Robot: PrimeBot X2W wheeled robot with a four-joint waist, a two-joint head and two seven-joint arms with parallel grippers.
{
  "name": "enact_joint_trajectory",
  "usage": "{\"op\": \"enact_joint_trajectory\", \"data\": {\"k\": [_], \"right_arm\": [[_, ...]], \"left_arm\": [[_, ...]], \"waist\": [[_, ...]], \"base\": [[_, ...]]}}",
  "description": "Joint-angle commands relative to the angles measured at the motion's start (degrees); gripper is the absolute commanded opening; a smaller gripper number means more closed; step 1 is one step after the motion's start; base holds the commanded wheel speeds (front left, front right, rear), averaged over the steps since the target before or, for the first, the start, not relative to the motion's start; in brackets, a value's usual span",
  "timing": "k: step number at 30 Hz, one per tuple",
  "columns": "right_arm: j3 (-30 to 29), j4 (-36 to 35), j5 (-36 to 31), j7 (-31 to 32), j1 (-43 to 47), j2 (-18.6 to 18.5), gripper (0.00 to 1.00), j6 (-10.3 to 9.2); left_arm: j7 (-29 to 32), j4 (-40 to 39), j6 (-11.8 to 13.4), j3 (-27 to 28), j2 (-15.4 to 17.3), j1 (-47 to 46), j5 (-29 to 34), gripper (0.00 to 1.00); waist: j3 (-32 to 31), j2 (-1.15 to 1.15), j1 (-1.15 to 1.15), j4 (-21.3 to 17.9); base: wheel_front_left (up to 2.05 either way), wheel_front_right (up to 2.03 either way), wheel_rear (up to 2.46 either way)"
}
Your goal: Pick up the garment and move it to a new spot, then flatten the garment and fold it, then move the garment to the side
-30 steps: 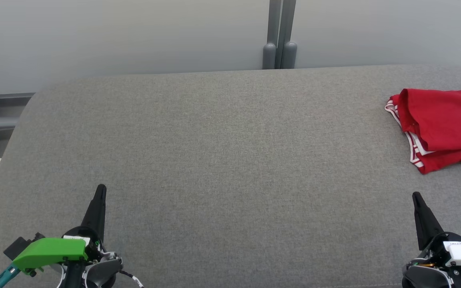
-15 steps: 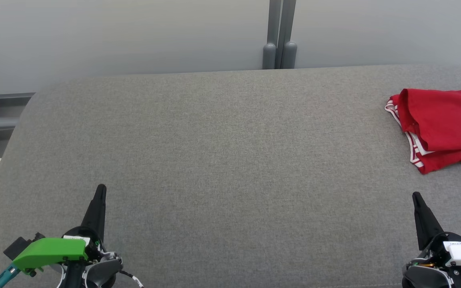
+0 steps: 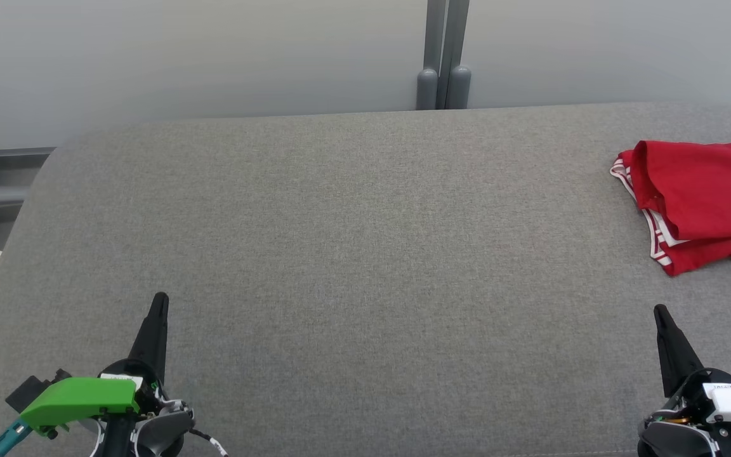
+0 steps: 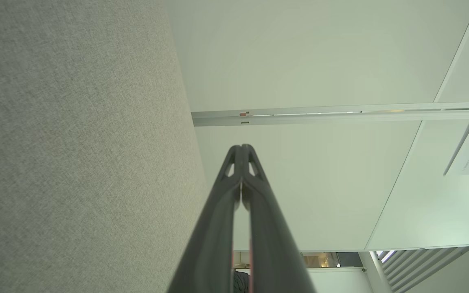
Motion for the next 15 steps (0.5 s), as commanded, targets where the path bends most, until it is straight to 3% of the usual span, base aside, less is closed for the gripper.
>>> {"op": "enact_joint_trajectory", "data": {"k": [1, 15], "right_arm": [[-0.1, -0.2, 0.1, 0.3, 0.6, -0.2, 0.0, 0.02], [-0.1, -0.2, 0.1, 0.3, 0.6, -0.2, 0.0, 0.02]], "left_arm": [[0.0, -0.2, -0.3, 0.2, 0.0, -0.7, -0.3, 0.0], [0.0, -0.2, -0.3, 0.2, 0.0, -0.7, -0.3, 0.0]], "waist": [[0.0, 0.0, 0.0, 0.0], [0.0, 0.0, 0.0, 0.0]], "base": [[0.0, 0.0, 0.0], [0.0, 0.0, 0.0]]}}
